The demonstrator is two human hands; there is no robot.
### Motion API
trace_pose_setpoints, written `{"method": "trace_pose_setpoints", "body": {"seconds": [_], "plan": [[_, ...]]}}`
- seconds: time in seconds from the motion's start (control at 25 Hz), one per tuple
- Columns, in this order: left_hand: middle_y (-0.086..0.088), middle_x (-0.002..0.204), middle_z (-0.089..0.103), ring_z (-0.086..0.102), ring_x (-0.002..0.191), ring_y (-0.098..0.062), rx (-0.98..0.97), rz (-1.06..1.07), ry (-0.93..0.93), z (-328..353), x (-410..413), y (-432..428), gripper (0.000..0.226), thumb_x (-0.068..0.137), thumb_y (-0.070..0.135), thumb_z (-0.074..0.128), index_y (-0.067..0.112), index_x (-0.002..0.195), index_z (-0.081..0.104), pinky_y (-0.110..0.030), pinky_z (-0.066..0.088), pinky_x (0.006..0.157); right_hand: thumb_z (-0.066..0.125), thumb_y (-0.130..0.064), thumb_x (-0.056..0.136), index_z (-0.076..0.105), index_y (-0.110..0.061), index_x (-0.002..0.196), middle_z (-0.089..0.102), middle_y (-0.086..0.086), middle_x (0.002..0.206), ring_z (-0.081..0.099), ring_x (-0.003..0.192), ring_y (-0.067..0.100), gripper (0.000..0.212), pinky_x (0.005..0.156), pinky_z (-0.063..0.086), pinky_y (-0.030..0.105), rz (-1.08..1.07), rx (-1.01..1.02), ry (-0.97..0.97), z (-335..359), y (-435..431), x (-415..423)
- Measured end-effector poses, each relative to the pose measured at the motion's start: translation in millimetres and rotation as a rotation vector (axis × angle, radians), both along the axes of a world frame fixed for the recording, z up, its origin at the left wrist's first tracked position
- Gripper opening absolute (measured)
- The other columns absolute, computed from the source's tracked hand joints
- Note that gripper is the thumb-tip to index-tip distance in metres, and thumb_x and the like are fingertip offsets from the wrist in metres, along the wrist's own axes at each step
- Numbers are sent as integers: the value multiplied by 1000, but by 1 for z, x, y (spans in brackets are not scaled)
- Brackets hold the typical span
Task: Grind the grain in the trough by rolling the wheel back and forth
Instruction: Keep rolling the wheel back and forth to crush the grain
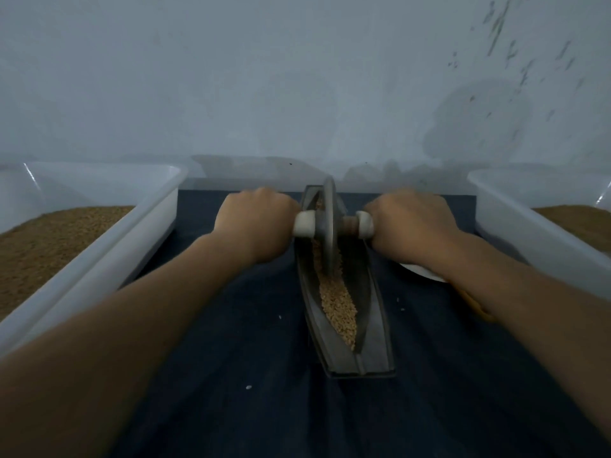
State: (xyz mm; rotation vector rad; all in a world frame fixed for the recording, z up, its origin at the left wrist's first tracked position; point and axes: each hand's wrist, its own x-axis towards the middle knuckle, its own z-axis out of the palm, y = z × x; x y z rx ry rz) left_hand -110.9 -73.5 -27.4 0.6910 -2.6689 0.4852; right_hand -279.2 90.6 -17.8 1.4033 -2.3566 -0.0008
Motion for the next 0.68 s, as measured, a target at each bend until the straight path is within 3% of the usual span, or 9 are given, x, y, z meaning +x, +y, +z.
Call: {"method": "trace_pose_setpoints", "body": {"seconds": [0.08, 0.16, 0.24, 0.36, 0.48, 0.68], "plan": [[8, 67, 40, 40, 55, -16, -20, -28, 21, -10, 21, 14, 10, 79, 34, 66, 32, 84, 56, -30, 30, 49, 66, -37, 74, 55, -32, 66, 53, -9, 63, 50, 55, 14, 15, 46, 28, 23, 31, -5, 49, -6, 24, 16], [10, 63, 31, 31, 51, -14, -65, -34, 34, -10, 24, 16, 17, 77, 35, 68, 34, 78, 50, -28, 23, 46, 66, -40, 74, 51, -33, 63, 50, -11, 60, 47, 51, 11, 20, 45, 24, 22, 20, -6, 47, -7, 32, 17], [7, 68, 39, 42, 57, -19, -45, -27, 28, -7, 13, 8, 9, 80, 34, 65, 33, 87, 59, -32, 31, 51, 66, -41, 77, 54, -33, 67, 53, -9, 65, 51, 58, 15, 18, 48, 30, 24, 1, 7, -6, -5, 19, 9], [-1, 83, 56, 62, 75, -29, -47, 24, 26, 0, -19, -15, 15, 86, 30, 59, 31, 100, 66, -36, 38, 58, 65, -41, 81, 57, -31, 72, 57, -4, 74, 54, 67, 21, 16, 52, 35, 26, -33, -4, -48, 2, -22, -14], [-1, 79, 47, 64, 79, -32, -59, 43, 55, 9, -37, -28, 18, 86, 27, 58, 30, 101, 67, -37, 38, 60, 65, -34, 83, 54, -27, 68, 59, 0, 76, 53, 64, 21, 20, 50, 34, 25, -52, -27, -83, 4, -44, -30], [-1, 90, 60, 62, 80, -27, 53, 24, -2, 5, -5, -2, 17, 86, 28, 60, 31, 102, 65, -37, 42, 62, 68, -38, 81, 48, -29, 65, 53, -4, 70, 52, 64, 22, 27, 53, 34, 28, -22, -21, 9, 4, -9, 2]]}}
